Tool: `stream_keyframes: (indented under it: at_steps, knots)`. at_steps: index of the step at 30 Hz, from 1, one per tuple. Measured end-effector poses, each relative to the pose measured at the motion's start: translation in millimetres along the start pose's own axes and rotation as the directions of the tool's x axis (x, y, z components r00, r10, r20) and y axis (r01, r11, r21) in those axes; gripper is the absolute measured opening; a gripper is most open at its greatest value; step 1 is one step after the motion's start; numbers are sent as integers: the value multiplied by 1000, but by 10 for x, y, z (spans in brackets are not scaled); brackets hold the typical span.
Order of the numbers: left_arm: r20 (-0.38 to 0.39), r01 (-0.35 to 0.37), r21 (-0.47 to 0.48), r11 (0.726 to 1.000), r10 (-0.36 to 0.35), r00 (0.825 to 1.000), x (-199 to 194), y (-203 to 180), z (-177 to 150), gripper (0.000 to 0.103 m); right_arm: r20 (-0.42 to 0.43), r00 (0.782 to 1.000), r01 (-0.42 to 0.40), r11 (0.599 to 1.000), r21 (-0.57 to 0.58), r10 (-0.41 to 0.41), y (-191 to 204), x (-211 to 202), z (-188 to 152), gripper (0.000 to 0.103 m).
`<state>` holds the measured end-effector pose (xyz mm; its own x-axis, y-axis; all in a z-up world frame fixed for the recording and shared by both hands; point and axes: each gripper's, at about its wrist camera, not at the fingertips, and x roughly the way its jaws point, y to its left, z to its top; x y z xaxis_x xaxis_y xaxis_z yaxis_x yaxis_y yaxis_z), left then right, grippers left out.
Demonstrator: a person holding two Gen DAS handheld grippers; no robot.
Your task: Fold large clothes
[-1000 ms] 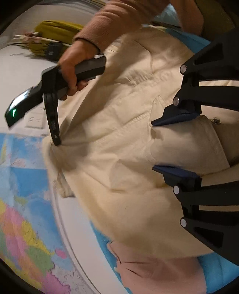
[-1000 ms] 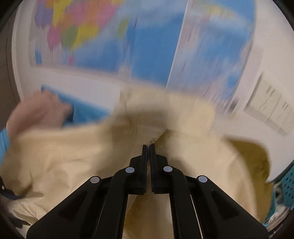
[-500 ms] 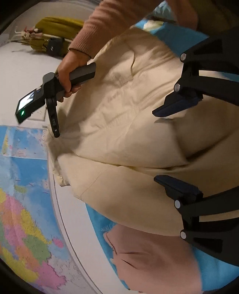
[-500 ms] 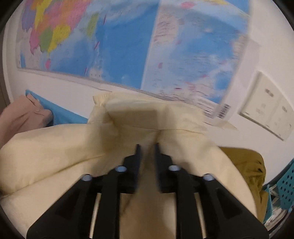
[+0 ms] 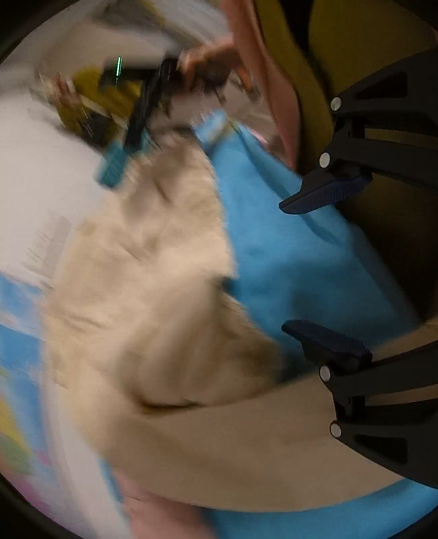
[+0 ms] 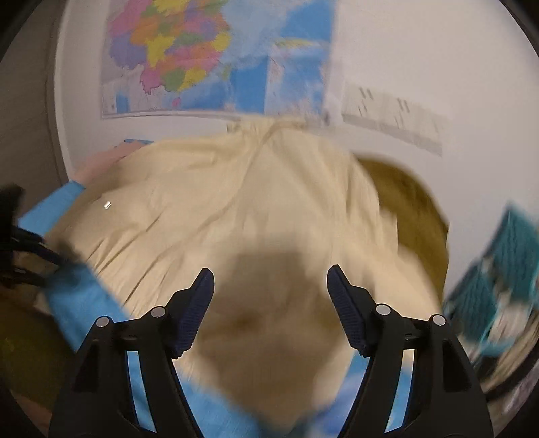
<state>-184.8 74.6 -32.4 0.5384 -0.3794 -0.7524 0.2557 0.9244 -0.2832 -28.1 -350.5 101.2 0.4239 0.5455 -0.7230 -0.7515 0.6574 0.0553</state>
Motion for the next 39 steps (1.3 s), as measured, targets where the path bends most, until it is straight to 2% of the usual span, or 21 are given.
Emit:
stream_keyframes:
  at_steps: [1, 4, 7, 9, 10, 11, 12, 13, 15, 18, 22, 23, 24, 25, 26, 27, 30, 33, 36, 37, 39]
  knots:
    - [-34, -60, -34, 998, 59, 998, 57, 60, -35, 54, 0, 1000, -7, 1000, 25, 7, 20, 15, -90, 69]
    - [-29, -123, -147, 982, 120, 992, -72, 287, -54, 51, -13, 1000, -13, 997, 76, 14, -22, -68, -374, 68]
    - [-4, -259, -264, 929, 268, 963, -304, 566, -21, 48, -16, 999, -35, 992, 121, 37, -81, -160, -567, 70]
    - [-16, -409, -310, 858, 426, 905, -379, 716, 12, 47, -47, 998, -29, 992, 125, 35, -106, -151, -699, 71]
    - [-32, -479, -318, 818, 496, 868, -378, 733, 22, 47, -63, 998, -15, 993, 117, 23, -108, -133, -753, 73]
    - [-29, -478, -313, 821, 494, 869, -363, 707, 26, 49, -82, 997, 15, 994, 105, -7, -101, -104, -824, 74]
    - [-20, -442, -291, 848, 457, 889, -331, 644, 30, 58, -90, 996, 33, 995, 99, -24, -92, -78, -864, 74]
    - [-5, -384, -244, 890, 395, 919, -268, 519, 35, 64, -105, 994, 31, 996, 88, -21, -63, -33, -934, 74]
    - [7, -337, -135, 932, 341, 940, -105, 269, 27, 70, -117, 992, 45, 997, 68, -37, -44, 41, -995, 74]
    - [6, -330, -94, 939, 332, 943, 90, 163, 98, 74, -123, 989, 91, 995, 27, -87, 34, 204, -1068, 71]
    - [47, -297, -211, 931, 313, 948, 217, 383, 280, 74, -65, 994, 92, 995, 44, -89, 101, 368, -983, 50]
    - [79, -266, -248, 932, 293, 953, 188, 448, 321, 70, -41, 997, 68, 995, 70, -65, 87, 373, -926, 41]
    - [108, -230, -284, 931, 269, 957, 146, 506, 336, 51, -17, 999, 48, 994, 94, -46, 67, 356, -882, 36]
    - [126, -193, -328, 925, 245, 961, 125, 562, 372, 19, 14, 1000, -1, 990, 138, -1, 26, 316, -806, 17]
    - [128, -177, -353, 919, 235, 964, 126, 590, 417, 14, 39, 998, -50, 982, 182, 43, -21, 266, -727, 7]
    - [143, -166, -383, 909, 236, 961, 75, 634, 470, 11, 72, 995, -90, 971, 223, 75, -75, 194, -649, 6]
    - [202, -158, -387, 909, 251, 947, -215, 577, 549, 8, 166, 974, -198, 929, 314, 152, -222, -180, -376, 5]
    - [216, -148, -363, 920, 238, 947, -584, 494, 501, 8, 184, 964, -250, 897, 365, 194, -306, -454, -288, 4]
    - [159, -161, -334, 929, 224, 961, -697, 425, 394, 8, 119, 956, -291, 843, 453, 266, -404, -571, -482, 4]
    - [110, -184, -307, 934, 227, 968, -682, 405, 293, 8, 73, 958, -280, 842, 461, 279, -415, -530, -530, 4]
    - [-11, -249, -241, 938, 254, 967, -455, 358, 168, 9, -59, 966, -200, 871, 450, 252, -354, -396, -670, 7]
